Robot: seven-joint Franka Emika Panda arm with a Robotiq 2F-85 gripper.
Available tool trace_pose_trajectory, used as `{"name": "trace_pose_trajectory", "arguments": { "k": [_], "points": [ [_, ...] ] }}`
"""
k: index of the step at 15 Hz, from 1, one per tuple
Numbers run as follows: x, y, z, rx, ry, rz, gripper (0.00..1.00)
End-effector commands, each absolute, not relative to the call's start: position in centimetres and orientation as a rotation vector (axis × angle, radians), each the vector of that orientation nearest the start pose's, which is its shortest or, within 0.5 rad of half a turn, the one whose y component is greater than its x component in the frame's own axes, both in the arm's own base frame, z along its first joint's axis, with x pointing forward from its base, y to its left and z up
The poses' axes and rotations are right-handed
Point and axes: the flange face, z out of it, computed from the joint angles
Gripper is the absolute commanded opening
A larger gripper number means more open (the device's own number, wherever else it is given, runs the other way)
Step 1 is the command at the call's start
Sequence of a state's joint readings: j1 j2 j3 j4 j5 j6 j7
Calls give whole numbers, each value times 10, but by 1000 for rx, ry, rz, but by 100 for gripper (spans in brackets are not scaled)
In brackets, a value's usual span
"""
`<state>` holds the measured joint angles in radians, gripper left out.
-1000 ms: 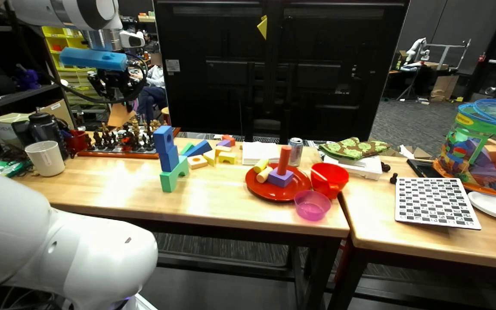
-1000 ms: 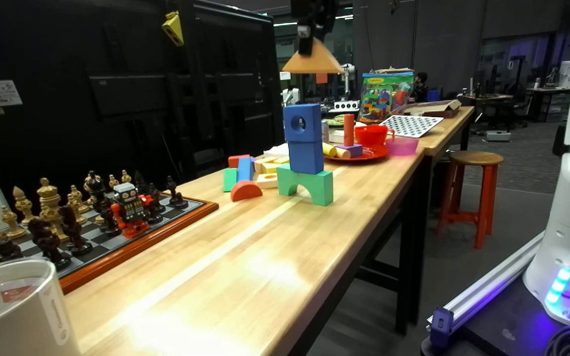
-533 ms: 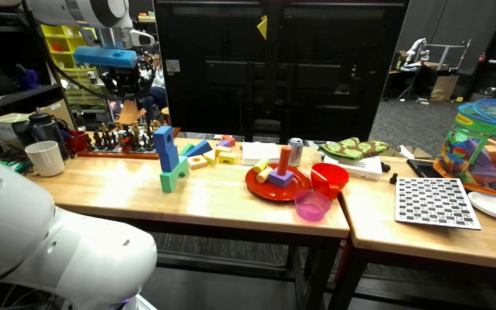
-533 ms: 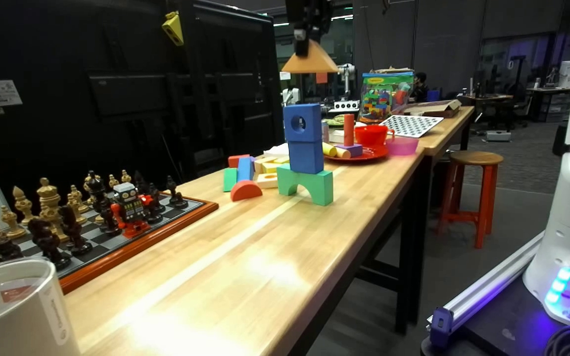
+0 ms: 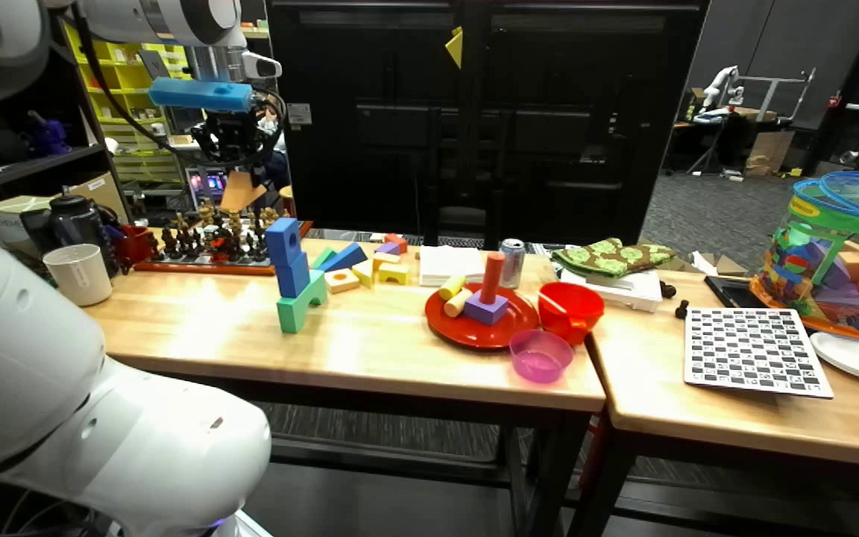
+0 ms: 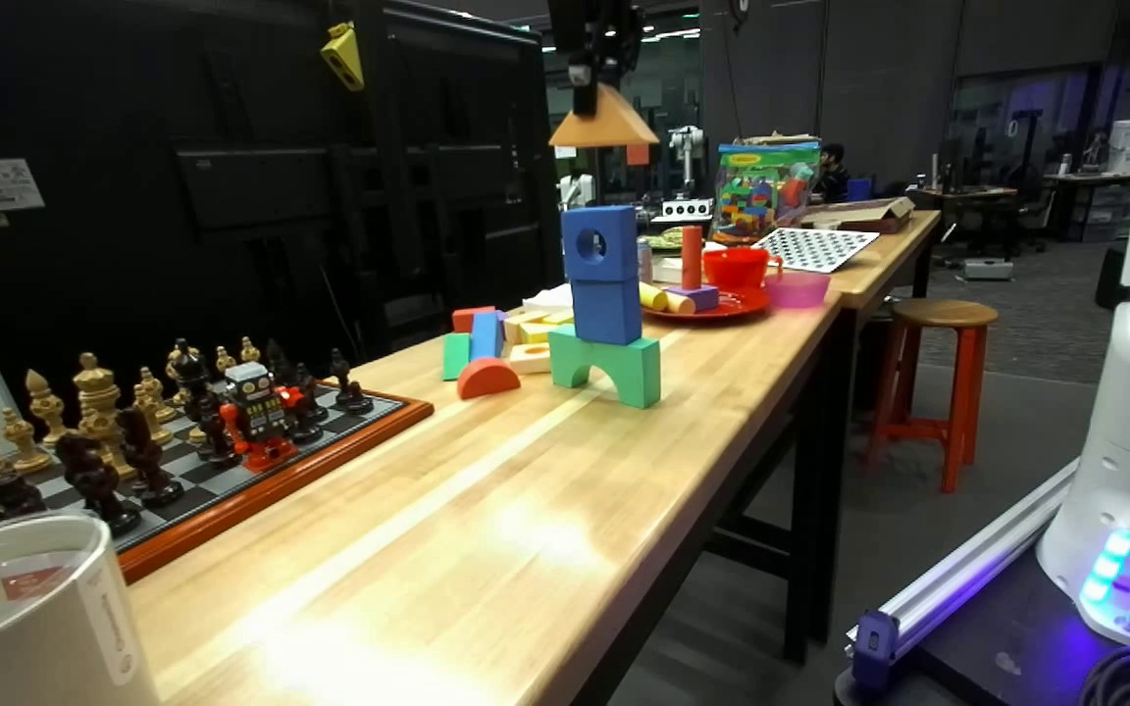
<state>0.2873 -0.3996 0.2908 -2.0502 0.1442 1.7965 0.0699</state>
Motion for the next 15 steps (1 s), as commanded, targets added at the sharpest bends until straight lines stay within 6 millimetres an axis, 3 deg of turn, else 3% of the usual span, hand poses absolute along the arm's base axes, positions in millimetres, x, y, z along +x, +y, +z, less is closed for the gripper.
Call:
{"name": "trace_pose_trajectory", "arguments": {
  "k": [1, 7, 15],
  "points": [
    [375, 274, 609, -2994, -706, -142, 16],
    [393, 271, 602, -2982, -693, -112, 16],
    [400, 270, 590, -2988, -680, -102, 16]
  ]
}}
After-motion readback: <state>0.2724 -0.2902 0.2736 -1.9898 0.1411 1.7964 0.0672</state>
